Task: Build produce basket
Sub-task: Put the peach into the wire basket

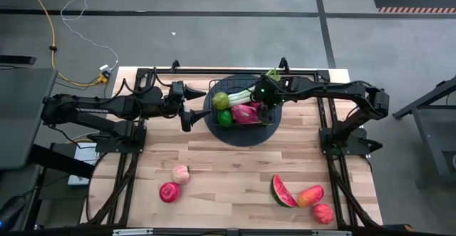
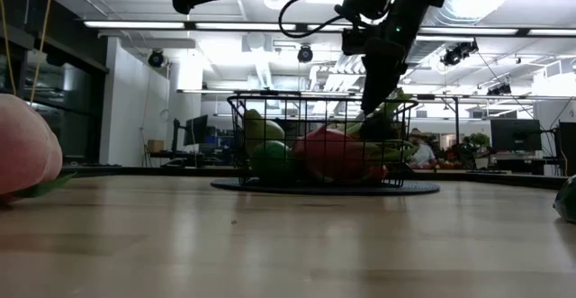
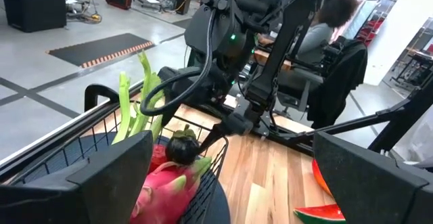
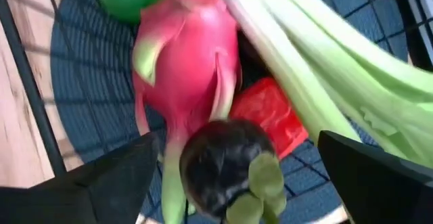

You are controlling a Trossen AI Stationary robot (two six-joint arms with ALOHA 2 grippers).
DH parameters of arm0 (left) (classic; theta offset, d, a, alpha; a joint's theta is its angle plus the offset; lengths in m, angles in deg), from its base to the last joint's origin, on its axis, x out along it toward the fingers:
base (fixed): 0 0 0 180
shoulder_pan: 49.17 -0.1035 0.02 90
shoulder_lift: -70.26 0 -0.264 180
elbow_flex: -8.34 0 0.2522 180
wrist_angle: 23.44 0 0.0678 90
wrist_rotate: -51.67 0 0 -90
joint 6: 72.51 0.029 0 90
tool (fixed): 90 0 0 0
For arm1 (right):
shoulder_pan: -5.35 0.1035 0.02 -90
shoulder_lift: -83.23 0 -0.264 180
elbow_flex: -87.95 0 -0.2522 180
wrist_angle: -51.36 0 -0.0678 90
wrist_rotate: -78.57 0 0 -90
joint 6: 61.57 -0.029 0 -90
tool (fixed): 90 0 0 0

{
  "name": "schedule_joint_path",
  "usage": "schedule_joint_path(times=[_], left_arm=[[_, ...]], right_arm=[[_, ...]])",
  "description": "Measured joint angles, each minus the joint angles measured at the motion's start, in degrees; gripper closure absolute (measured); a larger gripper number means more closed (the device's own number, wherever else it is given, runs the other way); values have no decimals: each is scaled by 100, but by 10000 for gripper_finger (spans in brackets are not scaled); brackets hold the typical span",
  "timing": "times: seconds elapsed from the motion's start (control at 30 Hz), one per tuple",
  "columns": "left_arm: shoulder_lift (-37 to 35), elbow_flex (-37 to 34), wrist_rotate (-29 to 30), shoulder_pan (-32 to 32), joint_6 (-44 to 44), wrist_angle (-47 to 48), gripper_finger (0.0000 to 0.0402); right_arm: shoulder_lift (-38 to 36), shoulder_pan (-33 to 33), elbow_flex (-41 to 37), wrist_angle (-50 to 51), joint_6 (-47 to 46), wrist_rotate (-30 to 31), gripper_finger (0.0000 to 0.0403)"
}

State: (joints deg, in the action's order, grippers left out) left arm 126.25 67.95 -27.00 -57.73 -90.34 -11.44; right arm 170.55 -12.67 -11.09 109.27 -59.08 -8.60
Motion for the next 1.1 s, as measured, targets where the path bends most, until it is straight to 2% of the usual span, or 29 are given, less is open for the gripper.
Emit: schedule_joint_path(times=[0.13, 0.23, 0.4, 0.6, 0.73, 0.93, 1.1], left_arm=[[0, -2, -99, 0, -62, 97, 9], [0, -2, -385, -1, -93, 105, 9], [0, -2, -463, -7, -99, 104, 9], [0, -2, -344, -5, 87, 63, 10], [-64, -2, -348, -4, 87, 57, 10], [-139, -2, -339, -4, 87, 38, 10], [-168, -4, -334, -4, 86, 41, 10]], right_arm=[[-188, 0, 283, 413, 117, -144, 6], [-598, 0, 350, 314, 60, -700, 6], [-1670, 62, -533, -1420, -593, -1696, 6], [-2851, 341, -2126, -4119, -2388, -1750, 6], [-3318, 543, -2663, -5537, -2578, -1749, 6], [-3500, 658, -2737, -6248, -2480, -1750, 6], [-3498, 656, -2737, -6313, -2903, -1483, 6]])
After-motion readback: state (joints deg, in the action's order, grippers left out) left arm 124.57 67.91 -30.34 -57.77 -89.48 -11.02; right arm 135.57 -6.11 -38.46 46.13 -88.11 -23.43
